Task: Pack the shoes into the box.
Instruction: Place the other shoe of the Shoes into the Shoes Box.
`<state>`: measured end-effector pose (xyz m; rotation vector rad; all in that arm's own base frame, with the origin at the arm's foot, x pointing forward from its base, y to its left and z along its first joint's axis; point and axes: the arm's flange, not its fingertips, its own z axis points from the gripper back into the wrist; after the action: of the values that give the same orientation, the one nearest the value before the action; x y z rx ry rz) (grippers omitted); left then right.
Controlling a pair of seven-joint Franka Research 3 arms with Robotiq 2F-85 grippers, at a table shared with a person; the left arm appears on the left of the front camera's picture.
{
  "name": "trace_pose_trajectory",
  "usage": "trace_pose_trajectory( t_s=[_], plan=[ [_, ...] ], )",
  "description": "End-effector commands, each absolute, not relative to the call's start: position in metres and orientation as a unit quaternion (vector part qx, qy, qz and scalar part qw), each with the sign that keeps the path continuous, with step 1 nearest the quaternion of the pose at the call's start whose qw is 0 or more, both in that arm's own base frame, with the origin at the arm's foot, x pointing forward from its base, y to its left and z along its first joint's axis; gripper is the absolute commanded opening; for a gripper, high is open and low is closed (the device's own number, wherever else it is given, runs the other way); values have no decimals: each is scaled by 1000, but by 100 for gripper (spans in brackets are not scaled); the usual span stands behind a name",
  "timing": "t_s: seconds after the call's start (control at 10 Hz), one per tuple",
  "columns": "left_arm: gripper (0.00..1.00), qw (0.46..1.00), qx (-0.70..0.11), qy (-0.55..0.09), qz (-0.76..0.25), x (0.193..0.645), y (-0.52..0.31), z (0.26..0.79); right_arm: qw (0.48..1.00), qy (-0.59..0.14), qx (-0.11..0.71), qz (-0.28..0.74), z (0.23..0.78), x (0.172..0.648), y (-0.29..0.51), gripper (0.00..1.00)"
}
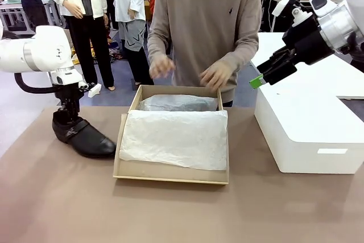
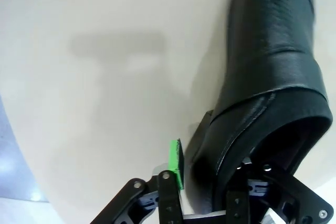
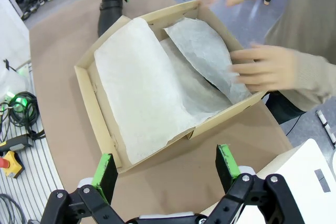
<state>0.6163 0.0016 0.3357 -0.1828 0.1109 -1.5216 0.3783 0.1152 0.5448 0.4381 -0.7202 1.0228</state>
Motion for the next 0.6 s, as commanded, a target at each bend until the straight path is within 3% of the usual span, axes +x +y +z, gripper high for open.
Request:
trace_pose_trajectory(
  t_s=[0.0,0.5],
  plan=[
    [0,713,-76,48,-695,617,6,336,781,-342,213,477,544,381,115,100],
    [0,723,-51,61,-686,614,6,343,781,-342,213,477,544,381,115,100]
  ],
)
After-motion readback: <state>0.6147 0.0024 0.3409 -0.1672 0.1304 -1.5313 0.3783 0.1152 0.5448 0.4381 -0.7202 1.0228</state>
